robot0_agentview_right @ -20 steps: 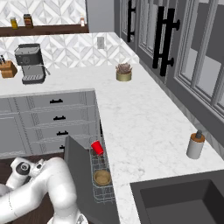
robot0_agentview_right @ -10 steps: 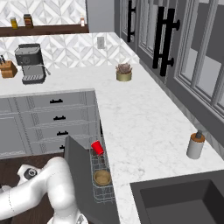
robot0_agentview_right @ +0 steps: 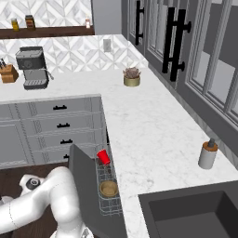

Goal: Pick up the cup and bowl from the counter, place them in the dishwasher, and close the dishwasher door.

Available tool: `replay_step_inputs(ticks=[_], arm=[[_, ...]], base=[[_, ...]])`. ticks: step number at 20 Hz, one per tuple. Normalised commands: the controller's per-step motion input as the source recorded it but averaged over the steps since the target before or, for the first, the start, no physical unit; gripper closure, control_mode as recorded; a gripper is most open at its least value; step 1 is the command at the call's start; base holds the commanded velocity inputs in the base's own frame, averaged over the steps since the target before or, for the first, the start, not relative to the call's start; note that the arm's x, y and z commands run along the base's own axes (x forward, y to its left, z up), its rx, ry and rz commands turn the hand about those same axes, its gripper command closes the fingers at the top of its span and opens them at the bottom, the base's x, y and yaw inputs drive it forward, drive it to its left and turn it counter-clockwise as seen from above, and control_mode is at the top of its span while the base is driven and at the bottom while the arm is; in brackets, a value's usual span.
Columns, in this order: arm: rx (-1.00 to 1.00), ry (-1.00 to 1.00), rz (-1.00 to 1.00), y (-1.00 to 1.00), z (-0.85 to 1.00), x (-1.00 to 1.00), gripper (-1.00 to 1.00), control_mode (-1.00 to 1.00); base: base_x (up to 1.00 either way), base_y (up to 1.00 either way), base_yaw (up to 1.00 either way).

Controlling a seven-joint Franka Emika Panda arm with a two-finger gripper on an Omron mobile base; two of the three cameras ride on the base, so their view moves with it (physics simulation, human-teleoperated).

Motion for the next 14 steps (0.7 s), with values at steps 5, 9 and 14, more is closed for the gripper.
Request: replay_step_inputs(ticks=[5,9,14], arm=[[-0.4,0.04,0.0,-1.0,-0.15,0.82,-1.0,-1.0],[-0.38,0.0,0.01,-1.0,-0.05,0.5,-1.0,-1.0],[-0.39,0.0,0.01,-1.0,-0.04,0.53,-1.0,-1.0]], base=[[0.0,0.0,0.0],[0.0,0.0,0.0],[0.0,0.0,0.0]])
